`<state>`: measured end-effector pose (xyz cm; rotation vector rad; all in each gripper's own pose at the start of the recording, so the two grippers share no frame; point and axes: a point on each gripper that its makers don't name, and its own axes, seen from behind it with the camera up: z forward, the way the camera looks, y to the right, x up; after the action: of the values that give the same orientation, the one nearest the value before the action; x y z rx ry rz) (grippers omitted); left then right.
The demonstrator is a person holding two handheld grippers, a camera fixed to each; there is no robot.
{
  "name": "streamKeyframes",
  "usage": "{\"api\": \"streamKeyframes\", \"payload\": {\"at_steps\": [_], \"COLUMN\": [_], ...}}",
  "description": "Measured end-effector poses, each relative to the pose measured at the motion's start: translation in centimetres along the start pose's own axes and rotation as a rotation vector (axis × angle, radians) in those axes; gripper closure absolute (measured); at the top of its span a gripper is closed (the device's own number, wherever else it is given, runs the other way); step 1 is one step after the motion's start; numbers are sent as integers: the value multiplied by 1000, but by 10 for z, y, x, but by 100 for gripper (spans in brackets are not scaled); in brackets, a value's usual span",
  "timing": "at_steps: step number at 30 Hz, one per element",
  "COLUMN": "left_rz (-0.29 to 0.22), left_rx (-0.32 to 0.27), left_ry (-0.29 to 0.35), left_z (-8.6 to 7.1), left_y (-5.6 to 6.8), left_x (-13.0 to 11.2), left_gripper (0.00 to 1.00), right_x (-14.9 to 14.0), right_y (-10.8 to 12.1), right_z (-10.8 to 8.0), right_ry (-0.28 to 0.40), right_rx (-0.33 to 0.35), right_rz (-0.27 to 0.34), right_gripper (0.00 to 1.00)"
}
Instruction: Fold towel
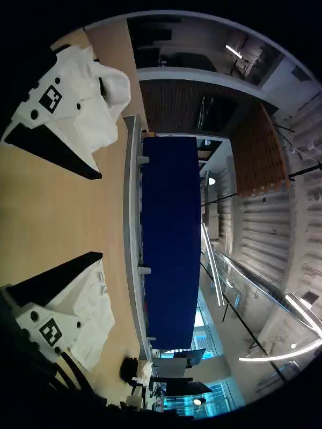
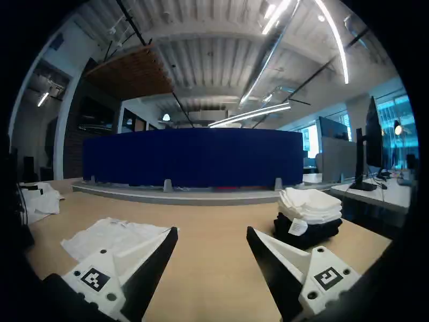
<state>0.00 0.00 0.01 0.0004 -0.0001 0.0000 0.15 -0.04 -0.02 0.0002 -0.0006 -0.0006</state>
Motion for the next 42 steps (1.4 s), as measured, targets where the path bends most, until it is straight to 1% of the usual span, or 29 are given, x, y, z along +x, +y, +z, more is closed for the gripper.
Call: {"api": "streamKeyframes", "payload": {"at_steps": [8,11,12,14,17,20,23,29,32,35,38,42], "left_rz": [-6,-22,-26,-35,-22,-3,8,-8,-14,-12,-4,16], "left_rx": [20,25,26,26,38,29,13,-18,-10,0,-9,-45], "left_ry": [1,2,7,20,23,16,7,-23,-39,-55,-64,-81], "left_z": [2,3,3,3,4,3,1,0,2,4,4,3], "left_y": [-3,-4,-5,-8,-11,-8,-2,5,0,-2,1,10], "left_x": [-1,8,15,31,57,84,112,155,168,177,184,189], "left_gripper": [0,0,0,0,0,0,0,0,0,0,0,0], "right_x": [-1,-3,0,12,41,74,105,156,173,186,197,204], "right_y": [1,-2,-4,-9,-10,-8,-8,-10,-10,-9,-10,-16], "right_z": [-1,0,-1,-1,-2,-2,-2,-2,0,2,2,-1], "right_ry": [-6,-34,-38,-42,-17,-2,3,-22,-28,-28,-31,-46], "right_rx": [-6,1,7,20,23,9,3,-5,-9,-15,-15,6], "right_rz": [-4,-11,-11,-11,13,29,17,-22,-27,-29,-31,-45], "right_gripper": [0,0,0,0,0,0,0,0,0,0,0,0]}}
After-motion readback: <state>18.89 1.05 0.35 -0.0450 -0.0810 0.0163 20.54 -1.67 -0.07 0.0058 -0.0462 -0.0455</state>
